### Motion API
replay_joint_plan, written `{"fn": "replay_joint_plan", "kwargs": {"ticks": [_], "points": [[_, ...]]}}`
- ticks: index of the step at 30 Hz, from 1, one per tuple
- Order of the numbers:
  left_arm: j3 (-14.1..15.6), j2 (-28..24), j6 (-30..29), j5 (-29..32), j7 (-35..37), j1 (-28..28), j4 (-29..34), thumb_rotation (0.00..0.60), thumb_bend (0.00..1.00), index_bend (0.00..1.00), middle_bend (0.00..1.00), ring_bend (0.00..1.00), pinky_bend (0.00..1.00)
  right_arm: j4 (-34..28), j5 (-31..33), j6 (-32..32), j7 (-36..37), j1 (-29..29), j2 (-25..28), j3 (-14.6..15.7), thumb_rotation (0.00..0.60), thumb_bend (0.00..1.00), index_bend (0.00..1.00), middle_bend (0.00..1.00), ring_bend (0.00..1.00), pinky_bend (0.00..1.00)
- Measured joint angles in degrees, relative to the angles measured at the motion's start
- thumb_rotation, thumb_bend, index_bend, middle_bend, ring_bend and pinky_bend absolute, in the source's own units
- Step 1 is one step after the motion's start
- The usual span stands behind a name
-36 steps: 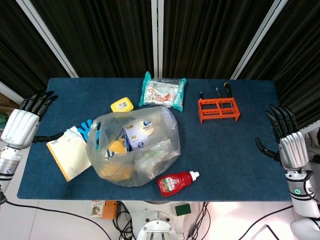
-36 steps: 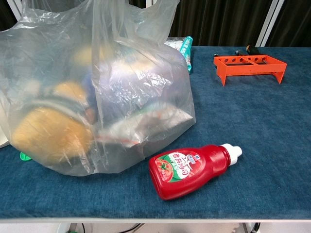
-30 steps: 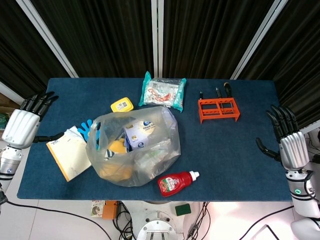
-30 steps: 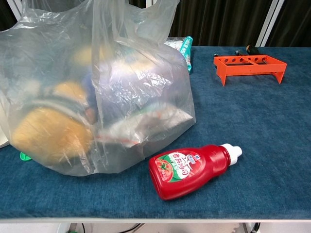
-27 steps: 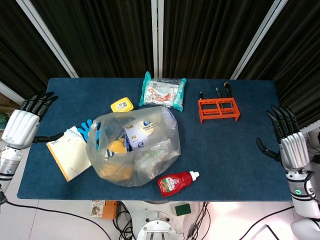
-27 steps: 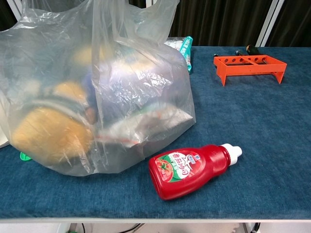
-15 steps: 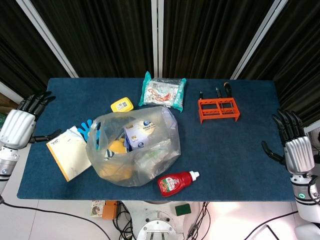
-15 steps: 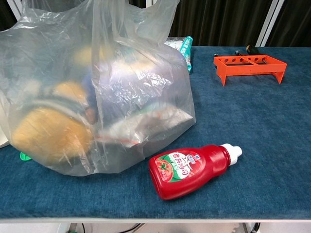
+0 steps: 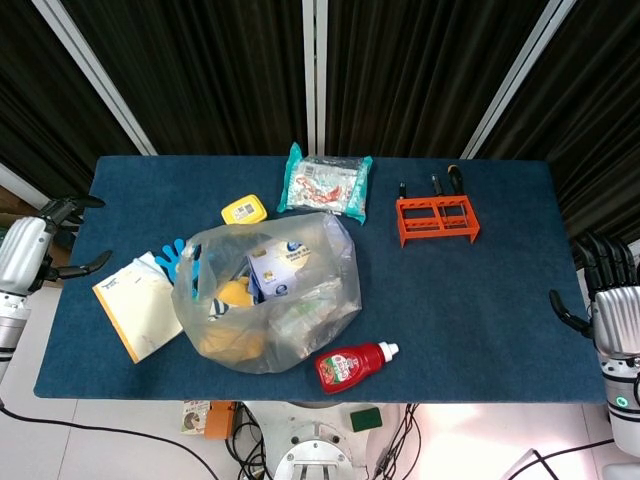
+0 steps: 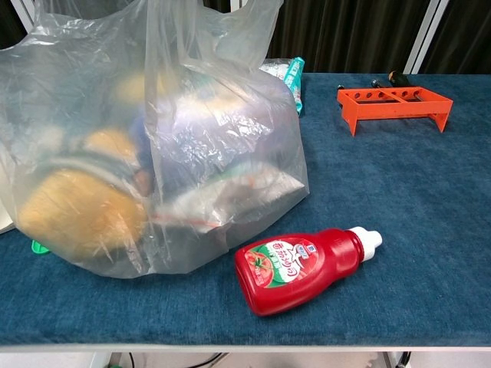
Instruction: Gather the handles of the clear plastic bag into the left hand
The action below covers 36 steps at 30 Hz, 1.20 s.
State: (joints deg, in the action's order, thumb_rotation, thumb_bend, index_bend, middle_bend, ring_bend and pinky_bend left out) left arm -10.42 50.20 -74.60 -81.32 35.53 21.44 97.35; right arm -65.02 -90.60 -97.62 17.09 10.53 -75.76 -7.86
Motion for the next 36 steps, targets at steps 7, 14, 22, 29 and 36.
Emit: {"fn": "replay_joint_plan", "kwargs": {"ticks": [7, 14, 22, 29, 36], "points": [[0.07, -5.30, 6.83, -0.86, 14.54, 0.67, 5.28, 0.142, 0.00, 0.34, 0.39, 0.30, 0.49, 1.16, 2.01, 1.37, 2.77, -0.96, -0.88, -0.08, 0.600, 0.31, 0.00, 0.00, 0.00, 0.00], [1.05, -10.48, 14.17, -4.09, 22.25, 3.01, 9.22, 0.073, 0.00, 0.41, 0.42, 0.35, 0.53, 2.06, 1.87, 0.84, 2.78, -1.66, -1.33, 0.06, 0.600, 0.31, 0.00, 0.00, 0.00, 0.00], [1.74, -12.16, 18.15, -5.32, 19.88, 5.34, 14.22, 0.037, 0.00, 0.41, 0.43, 0.35, 0.53, 3.17, 1.71, 0.71, 3.43, -1.96, -1.84, 0.09, 0.600, 0.31, 0.00, 0.00, 0.00, 0.00], [1.31, -12.24, 21.14, -5.11, 18.64, 8.01, 16.74, 0.036, 0.00, 0.41, 0.43, 0.35, 0.53, 3.93, 1.58, 0.81, 3.95, -1.97, -2.36, 0.08, 0.600, 0.31, 0.00, 0.00, 0.00, 0.00], [0.48, -12.07, 23.49, -4.29, 19.99, 10.21, 18.07, 0.032, 0.00, 0.42, 0.44, 0.36, 0.54, 4.25, 1.62, 0.69, 4.27, -2.11, -2.33, -0.07, 0.600, 0.31, 0.00, 0.00, 0.00, 0.00]]}}
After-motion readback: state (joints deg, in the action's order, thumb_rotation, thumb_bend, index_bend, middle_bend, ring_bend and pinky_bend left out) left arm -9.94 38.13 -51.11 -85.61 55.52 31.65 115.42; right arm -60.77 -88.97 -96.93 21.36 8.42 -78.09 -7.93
